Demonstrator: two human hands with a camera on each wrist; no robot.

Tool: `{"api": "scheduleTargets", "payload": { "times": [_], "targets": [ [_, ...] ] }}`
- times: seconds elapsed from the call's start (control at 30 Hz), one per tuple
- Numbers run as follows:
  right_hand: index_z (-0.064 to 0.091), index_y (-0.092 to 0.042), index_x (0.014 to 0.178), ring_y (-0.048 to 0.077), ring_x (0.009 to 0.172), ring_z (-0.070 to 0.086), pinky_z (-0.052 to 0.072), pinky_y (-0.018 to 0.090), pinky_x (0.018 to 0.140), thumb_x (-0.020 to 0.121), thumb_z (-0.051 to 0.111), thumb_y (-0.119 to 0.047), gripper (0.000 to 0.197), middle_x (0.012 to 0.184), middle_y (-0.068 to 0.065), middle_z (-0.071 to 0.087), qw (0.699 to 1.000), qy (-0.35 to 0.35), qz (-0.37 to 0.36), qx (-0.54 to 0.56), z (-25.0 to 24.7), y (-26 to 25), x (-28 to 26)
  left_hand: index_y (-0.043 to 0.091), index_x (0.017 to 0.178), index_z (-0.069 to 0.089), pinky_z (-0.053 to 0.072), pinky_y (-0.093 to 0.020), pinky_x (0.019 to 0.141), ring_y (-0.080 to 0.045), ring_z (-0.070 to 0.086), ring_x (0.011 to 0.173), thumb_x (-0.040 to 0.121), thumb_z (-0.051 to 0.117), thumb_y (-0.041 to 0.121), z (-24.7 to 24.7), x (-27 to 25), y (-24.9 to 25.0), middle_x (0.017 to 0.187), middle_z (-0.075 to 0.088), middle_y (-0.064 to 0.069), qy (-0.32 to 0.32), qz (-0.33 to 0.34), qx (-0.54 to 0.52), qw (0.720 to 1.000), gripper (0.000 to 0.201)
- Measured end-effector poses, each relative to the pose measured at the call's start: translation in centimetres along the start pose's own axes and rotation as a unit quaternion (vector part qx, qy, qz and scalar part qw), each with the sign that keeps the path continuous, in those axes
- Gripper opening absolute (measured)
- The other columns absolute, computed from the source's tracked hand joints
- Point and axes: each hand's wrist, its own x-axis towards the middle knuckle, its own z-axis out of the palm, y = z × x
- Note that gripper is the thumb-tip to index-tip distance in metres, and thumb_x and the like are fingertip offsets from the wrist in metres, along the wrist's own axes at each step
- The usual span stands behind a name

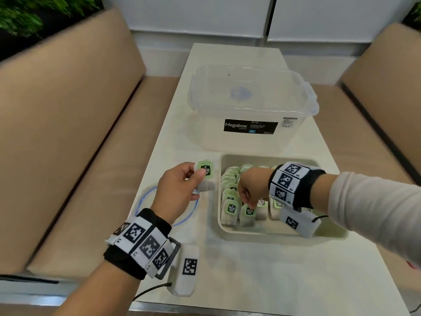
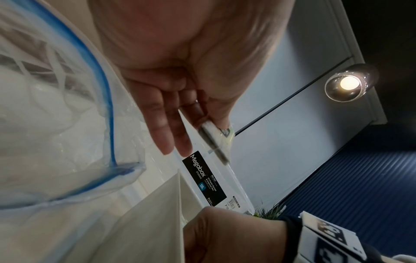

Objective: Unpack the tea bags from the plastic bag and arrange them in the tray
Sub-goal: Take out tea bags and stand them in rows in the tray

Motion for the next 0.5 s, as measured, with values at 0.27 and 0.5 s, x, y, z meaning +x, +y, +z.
{"api": "scheduleTargets", "payload": {
  "times": [0.27, 0.5],
  "targets": [
    [0.068, -0.014, 0.104, 0.002, 0.054, 0.05, 0.041, 0.013, 0.048, 0.076, 0.077, -0.025, 0.032, 0.071, -0.01, 0.058, 0.997, 0.046, 0.01, 0.06, -0.8, 0.4, -0.6, 0.015, 0.082, 0.06, 0.053, -0.024, 0.055, -0.021, 0.057, 0.075, 0.087, 0.062, 0.024, 0.4, 0.0, -0.4, 0.082, 0.06, -0.014, 0.01, 0.002, 0.027, 1.0, 0.011],
    [0.062, -0.024, 0.103, 0.008, 0.066, 0.06, 0.047, 0.019, 0.065, 0.077, 0.075, -0.035, 0.03, 0.085, -0.009, 0.064, 0.934, 0.221, -0.096, 0.263, -2.8, -0.7, -4.2, 0.024, 0.071, 0.059, 0.051, -0.034, 0.064, -0.009, 0.053, 0.06, 0.084, 0.066, 0.024, 1.7, 0.0, 0.7, 0.065, 0.059, 0.004, -0.017, 0.051, 0.133, 0.99, 0.015]
  ]
}}
